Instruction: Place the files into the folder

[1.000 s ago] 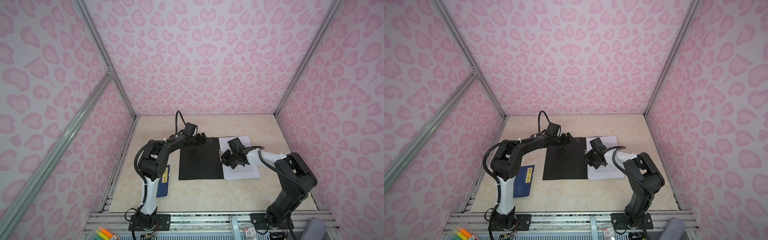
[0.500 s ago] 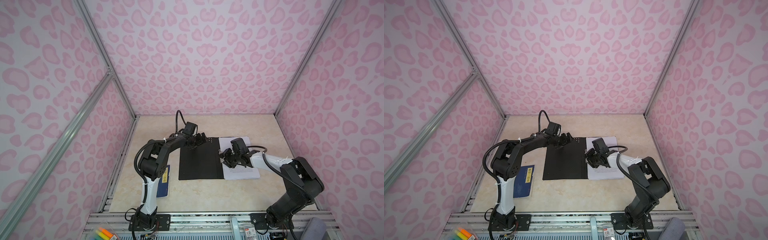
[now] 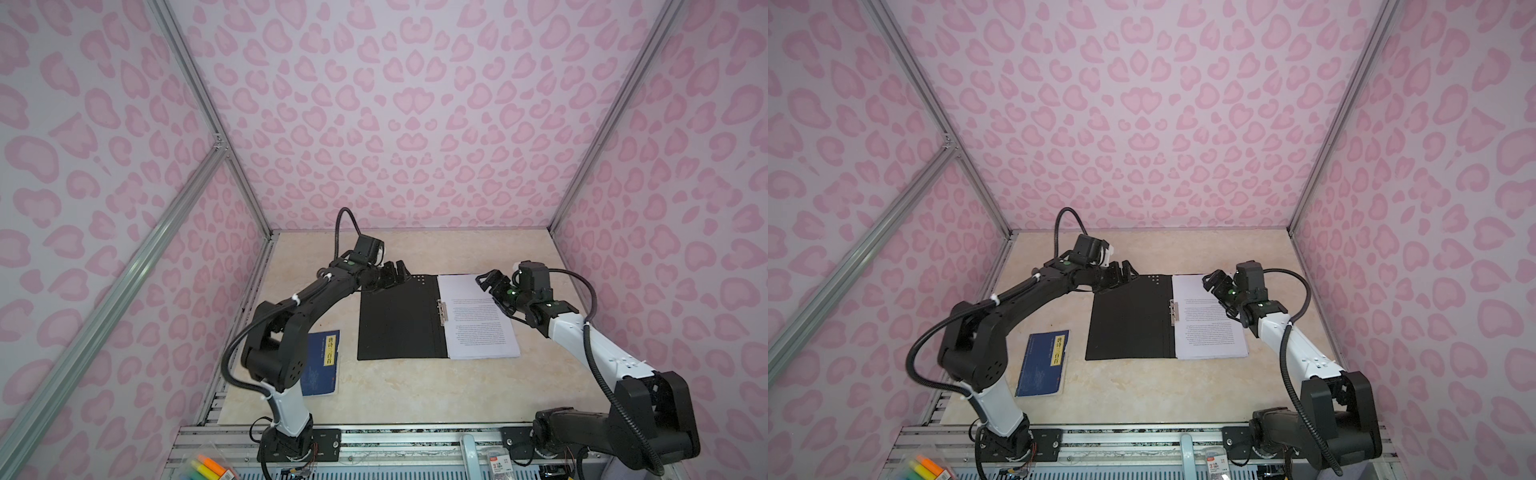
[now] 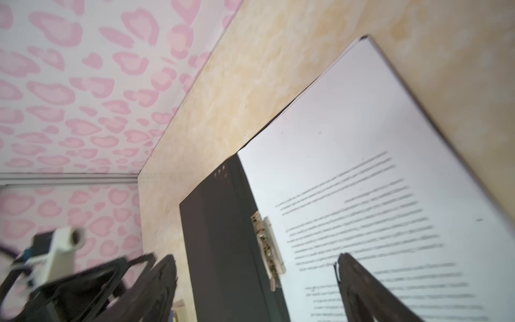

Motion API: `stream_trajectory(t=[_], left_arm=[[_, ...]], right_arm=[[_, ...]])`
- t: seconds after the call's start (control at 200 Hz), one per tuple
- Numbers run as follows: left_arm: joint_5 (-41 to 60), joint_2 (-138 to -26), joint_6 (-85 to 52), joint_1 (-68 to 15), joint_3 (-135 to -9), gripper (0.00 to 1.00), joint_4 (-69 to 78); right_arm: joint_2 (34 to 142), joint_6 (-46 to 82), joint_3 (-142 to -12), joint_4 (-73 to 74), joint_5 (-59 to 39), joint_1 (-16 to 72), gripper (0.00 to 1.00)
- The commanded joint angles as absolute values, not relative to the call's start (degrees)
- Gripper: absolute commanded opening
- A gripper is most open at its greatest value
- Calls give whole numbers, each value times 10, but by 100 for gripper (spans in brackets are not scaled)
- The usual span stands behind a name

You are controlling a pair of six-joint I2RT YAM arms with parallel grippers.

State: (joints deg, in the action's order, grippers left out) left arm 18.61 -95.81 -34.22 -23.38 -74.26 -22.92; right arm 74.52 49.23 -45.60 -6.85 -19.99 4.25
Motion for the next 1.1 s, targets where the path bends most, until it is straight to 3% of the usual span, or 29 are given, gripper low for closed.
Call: stream_trajectory(t=[0.0, 0.165, 0.715, 1.095], left_arm=[[141, -910, -272, -219, -685, 98, -283], [149, -910, -251, -193, -638, 98, -286], [175, -1057, -278, -170, -656, 98, -251], [284, -1049, -315, -167, -638, 98, -195]], right_arm=[[747, 422, -430, -66, -234, -9, 97], [781, 381, -411, -22, -235, -38, 97], [855, 370, -383, 21, -247, -72, 97], [903, 395, -369, 70, -308, -75, 95]])
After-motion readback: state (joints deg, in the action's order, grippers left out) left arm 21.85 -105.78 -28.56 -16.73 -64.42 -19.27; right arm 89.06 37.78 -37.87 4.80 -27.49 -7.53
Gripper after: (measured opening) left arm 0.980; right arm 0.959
